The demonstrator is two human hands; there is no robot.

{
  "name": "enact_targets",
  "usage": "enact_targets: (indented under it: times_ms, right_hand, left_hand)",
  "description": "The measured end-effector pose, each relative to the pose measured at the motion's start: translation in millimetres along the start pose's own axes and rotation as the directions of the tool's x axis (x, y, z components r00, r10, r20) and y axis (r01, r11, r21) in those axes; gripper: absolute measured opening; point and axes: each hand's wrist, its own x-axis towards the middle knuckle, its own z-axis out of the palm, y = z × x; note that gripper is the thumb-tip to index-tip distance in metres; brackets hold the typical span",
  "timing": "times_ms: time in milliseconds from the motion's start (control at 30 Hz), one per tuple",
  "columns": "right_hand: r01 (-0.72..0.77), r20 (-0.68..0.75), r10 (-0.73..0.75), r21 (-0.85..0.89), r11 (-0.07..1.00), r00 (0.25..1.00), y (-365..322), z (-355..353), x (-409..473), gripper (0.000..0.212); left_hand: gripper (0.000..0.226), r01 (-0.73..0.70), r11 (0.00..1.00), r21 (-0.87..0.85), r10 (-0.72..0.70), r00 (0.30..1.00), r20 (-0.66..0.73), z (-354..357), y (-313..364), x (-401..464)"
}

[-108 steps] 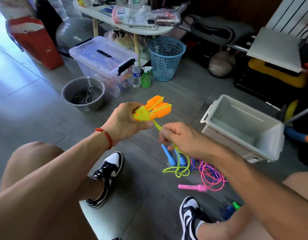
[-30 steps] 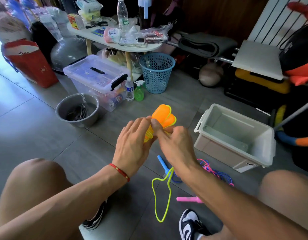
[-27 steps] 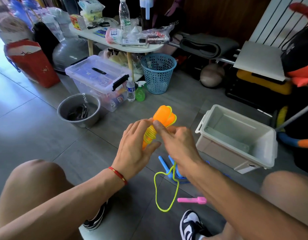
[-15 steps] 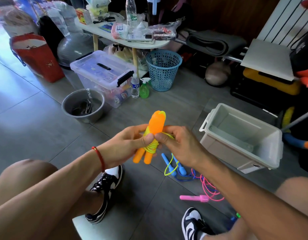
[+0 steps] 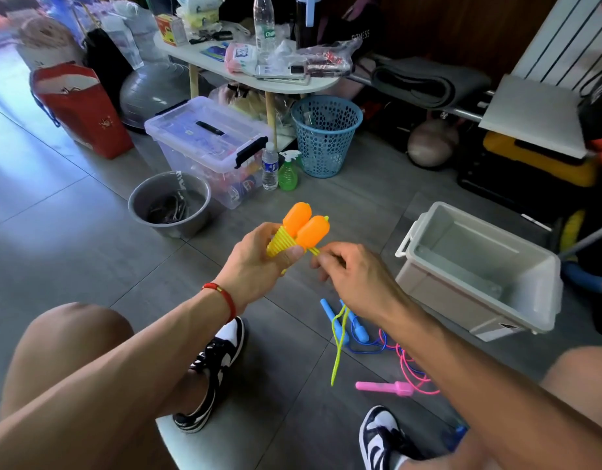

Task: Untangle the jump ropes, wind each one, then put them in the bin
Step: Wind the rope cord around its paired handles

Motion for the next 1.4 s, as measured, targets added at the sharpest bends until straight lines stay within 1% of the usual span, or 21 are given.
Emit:
enact_targets:
  times_ms: [67, 167, 267, 333, 400, 433, 567, 667, 767, 833, 900, 1000, 1067, 1133, 1167, 1200, 1233, 1267, 1300, 1333, 1400]
  right_hand:
    - [0.015, 0.017, -0.014, -0.078, 0.997, 1.000, -0.7, 2.9, 0.3, 0.029]
    - [0.053, 0.032, -0.047, -0.224, 0.973, 0.998, -3.4, 6.8, 1.7, 0.027]
    - [0.070, 0.010, -0.069, -0.214, 0.974, 0.998, -6.5, 5.2, 1.7, 0.027]
    - [0.053, 0.005, -0.052, -0.121, 0.991, 0.999, -5.9, 2.9, 3.4, 0.028]
    - [-0.011, 0.020, 0.012, -0.005, 1.000, 1.000, -5.4, -0.4, 5.6, 0.026]
    - [-0.035, 0.026, 0.035, 0.006, 0.999, 0.999, -5.3, -0.7, 6.4, 0.024]
    - [-0.015, 0.066, 0.024, -0.134, 0.991, 0.997, -5.7, 0.2, 4.9, 0.020]
    - [0.027, 0.098, -0.007, -0.208, 0.978, 0.995, -7.3, -0.3, 3.6, 0.026]
    - [0.057, 0.007, -0.057, -0.242, 0.969, 0.998, -13.6, -0.2, 2.4, 0.037]
    - [0.022, -0.061, -0.032, -0.166, 0.986, 0.998, -18.6, 2.1, 0.3, 0.043]
    - [-0.064, -0.100, 0.061, -0.029, 0.998, 0.993, -22.7, 6.0, -3.8, 0.057]
    - [-0.190, -0.152, 0.220, 0.189, 0.963, 0.964, -21.2, 7.0, -4.2, 0.069]
    - [-0.181, -0.199, 0.226, 0.221, 0.958, 0.954, -12.6, 3.0, -0.9, 0.071]
    - [-0.128, -0.171, 0.163, 0.196, 0.972, 0.972, -4.8, -2.6, 3.5, 0.071]
    - [-0.090, -0.138, 0.117, 0.193, 0.977, 0.983, -3.6, -5.1, 4.7, 0.066]
    - [-0.042, -0.086, 0.062, 0.218, 0.975, 0.994, -3.3, -6.3, 5.4, 0.058]
    - [0.010, -0.019, -0.005, 0.261, 0.965, 1.000, -3.6, -6.4, 5.6, 0.052]
    - [0.039, 0.049, -0.058, 0.316, 0.948, 0.997, -4.0, -5.0, 5.6, 0.047]
    - [0.051, 0.096, -0.091, 0.362, 0.931, 0.991, -4.5, -3.4, 4.9, 0.042]
    - [0.045, 0.125, -0.102, 0.398, 0.916, 0.987, -3.5, -1.8, 4.9, 0.037]
    - [0.043, 0.138, -0.102, 0.377, 0.925, 0.985, -2.2, -2.9, 5.5, 0.026]
  left_hand:
    - [0.038, 0.012, 0.999, 0.047, -0.011, 1.000, -0.028, 1.8, -2.7, 1.8]
    - [0.040, 0.016, 0.980, 0.201, 0.004, 0.995, -0.102, 7.2, -2.0, 2.9]
    - [0.049, 0.021, 0.971, 0.238, 0.014, 0.990, -0.143, 9.9, -1.7, 2.3]
    - [0.051, -0.007, 0.959, 0.285, 0.051, 0.988, -0.147, 9.8, 1.5, 0.6]
    - [0.050, -0.055, 0.954, 0.294, 0.099, 0.986, -0.136, 10.7, 7.6, -1.7]
    - [0.050, -0.081, 0.953, 0.292, 0.123, 0.984, -0.127, 11.5, 10.2, -2.9]
    - [0.054, -0.109, 0.943, 0.314, 0.134, 0.989, -0.059, 13.5, 8.9, -5.3]
    - [0.054, -0.139, 0.915, 0.378, 0.164, 0.986, -0.034, 12.8, 6.1, -6.1]
    - [0.049, -0.207, 0.861, 0.464, 0.253, 0.967, -0.037, 15.1, 6.8, -7.5]
    - [0.040, -0.242, 0.817, 0.524, 0.332, 0.940, -0.083, 18.9, 6.4, -8.2]
    - [0.028, -0.259, 0.742, 0.619, 0.406, 0.908, -0.107, 23.1, 7.1, -10.1]
    - [0.037, -0.332, 0.657, 0.677, 0.488, 0.872, -0.045, 30.4, 3.4, -14.1]
    - [0.056, -0.416, 0.664, 0.621, 0.503, 0.863, 0.039, 30.3, 0.3, -15.8]
    - [0.062, -0.443, 0.782, 0.438, 0.447, 0.889, 0.102, 23.7, 4.9, -17.9]
    - [0.057, -0.413, 0.867, 0.280, 0.390, 0.911, 0.136, 19.1, 8.2, -18.1]
    - [0.049, -0.333, 0.941, 0.066, 0.317, 0.932, 0.177, 14.2, 12.2, -18.5]
    - [0.041, -0.184, 0.969, -0.166, 0.221, 0.946, 0.236, 9.0, 15.9, -19.0]
    - [0.037, -0.015, 0.942, -0.336, 0.127, 0.941, 0.312, 3.9, 17.5, -19.2]
    - [0.037, 0.094, 0.911, -0.402, 0.076, 0.918, 0.388, -0.7, 16.8, -18.8]
    - [0.035, 0.125, 0.910, -0.395, 0.070, 0.893, 0.444, -3.8, 16.5, -19.0]
    - [0.026, 0.059, 0.946, -0.319, 0.096, 0.889, 0.448, -6.5, 14.6, -18.1]
